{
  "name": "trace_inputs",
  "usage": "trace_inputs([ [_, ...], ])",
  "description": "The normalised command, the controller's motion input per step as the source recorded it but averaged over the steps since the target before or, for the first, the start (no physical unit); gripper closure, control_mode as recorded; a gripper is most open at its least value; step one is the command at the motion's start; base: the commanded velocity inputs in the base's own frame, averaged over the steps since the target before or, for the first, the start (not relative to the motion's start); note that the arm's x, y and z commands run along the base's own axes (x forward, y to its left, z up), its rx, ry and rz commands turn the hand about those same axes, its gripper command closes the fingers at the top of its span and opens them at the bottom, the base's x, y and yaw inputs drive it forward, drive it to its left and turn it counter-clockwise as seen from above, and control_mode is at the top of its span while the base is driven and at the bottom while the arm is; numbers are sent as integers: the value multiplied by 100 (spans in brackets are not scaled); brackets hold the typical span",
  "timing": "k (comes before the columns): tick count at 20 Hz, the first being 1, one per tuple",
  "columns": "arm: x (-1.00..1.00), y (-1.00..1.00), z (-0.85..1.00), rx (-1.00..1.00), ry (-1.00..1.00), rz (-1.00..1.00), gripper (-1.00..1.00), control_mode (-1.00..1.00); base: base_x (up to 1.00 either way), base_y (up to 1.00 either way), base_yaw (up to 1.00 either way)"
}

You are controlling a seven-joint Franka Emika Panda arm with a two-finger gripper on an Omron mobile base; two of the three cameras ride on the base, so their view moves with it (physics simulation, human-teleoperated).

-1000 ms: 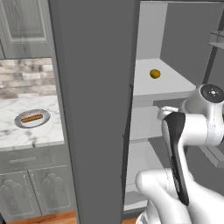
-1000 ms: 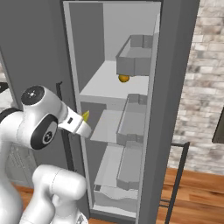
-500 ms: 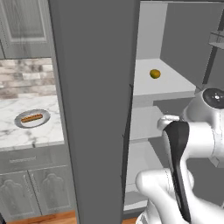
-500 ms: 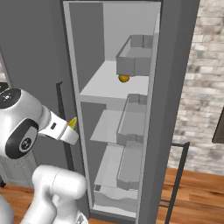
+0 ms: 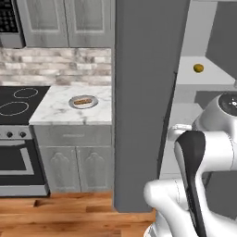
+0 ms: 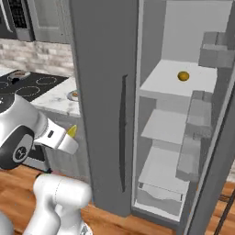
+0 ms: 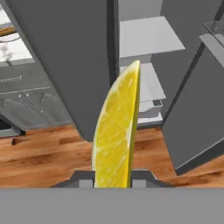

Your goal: Place the cold items (orange and lemon wedge) from the fridge in one tupperware on the dining counter. Place the warm items (kebab skewer and hot dog) in the stove area in another tupperware.

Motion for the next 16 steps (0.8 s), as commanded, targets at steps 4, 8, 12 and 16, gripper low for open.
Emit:
trace_inputs([
  [4,0,0,0,0,0,0,100,100,-31,94,62],
  [8,0,0,0,0,0,0,100,100,-27,93,64],
  [12,0,0,0,0,0,0,100,100,-26,91,65],
  [16,0,0,0,0,0,0,100,100,-21,86,66],
])
